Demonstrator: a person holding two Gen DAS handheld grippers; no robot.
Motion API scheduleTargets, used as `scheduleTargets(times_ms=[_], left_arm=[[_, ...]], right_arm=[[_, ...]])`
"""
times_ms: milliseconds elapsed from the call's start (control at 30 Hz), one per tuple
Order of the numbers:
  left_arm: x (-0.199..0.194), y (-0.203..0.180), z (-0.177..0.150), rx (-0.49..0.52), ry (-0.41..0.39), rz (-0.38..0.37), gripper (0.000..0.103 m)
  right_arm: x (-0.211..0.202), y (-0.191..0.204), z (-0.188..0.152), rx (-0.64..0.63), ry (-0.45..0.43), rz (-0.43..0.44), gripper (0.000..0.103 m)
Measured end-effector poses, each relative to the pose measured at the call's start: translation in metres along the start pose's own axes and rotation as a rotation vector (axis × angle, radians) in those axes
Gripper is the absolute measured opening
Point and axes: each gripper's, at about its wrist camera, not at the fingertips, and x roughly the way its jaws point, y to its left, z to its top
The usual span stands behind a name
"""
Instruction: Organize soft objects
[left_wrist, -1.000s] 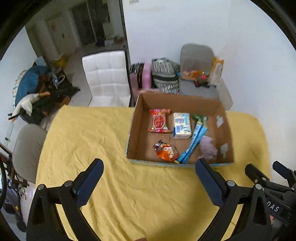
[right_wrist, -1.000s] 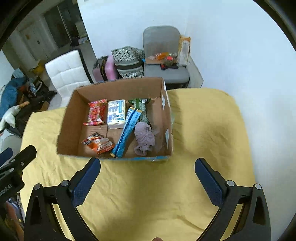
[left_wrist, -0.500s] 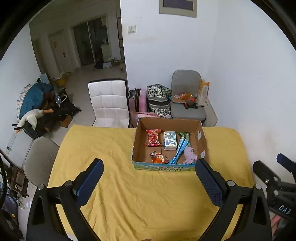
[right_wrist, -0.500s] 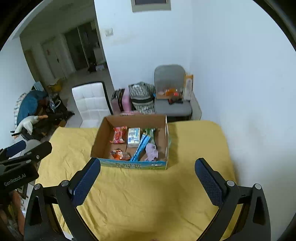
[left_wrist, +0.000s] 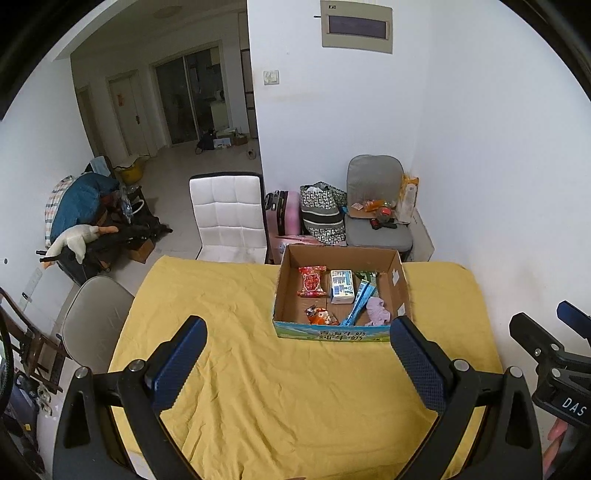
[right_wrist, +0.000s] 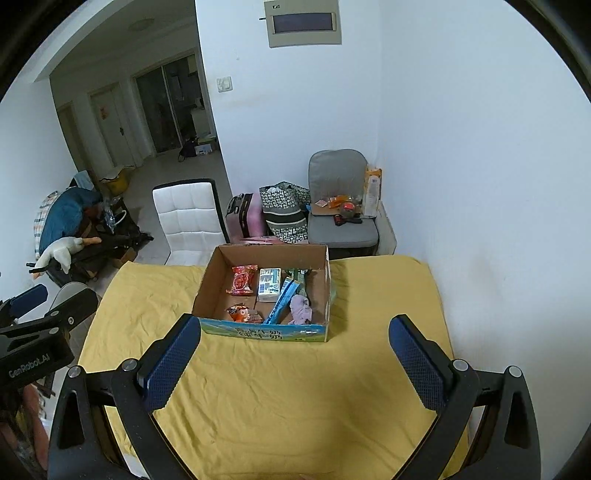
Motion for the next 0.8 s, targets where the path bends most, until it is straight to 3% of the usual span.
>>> scheduleTargets(times_ms=[800], left_arm=[[-0.004, -0.011, -0.010, -0.020, 0.024, -0.001, 0.102]], right_arm=[[0.001, -0.013, -0.004, 0.011, 0.025, -0.015, 0.103]])
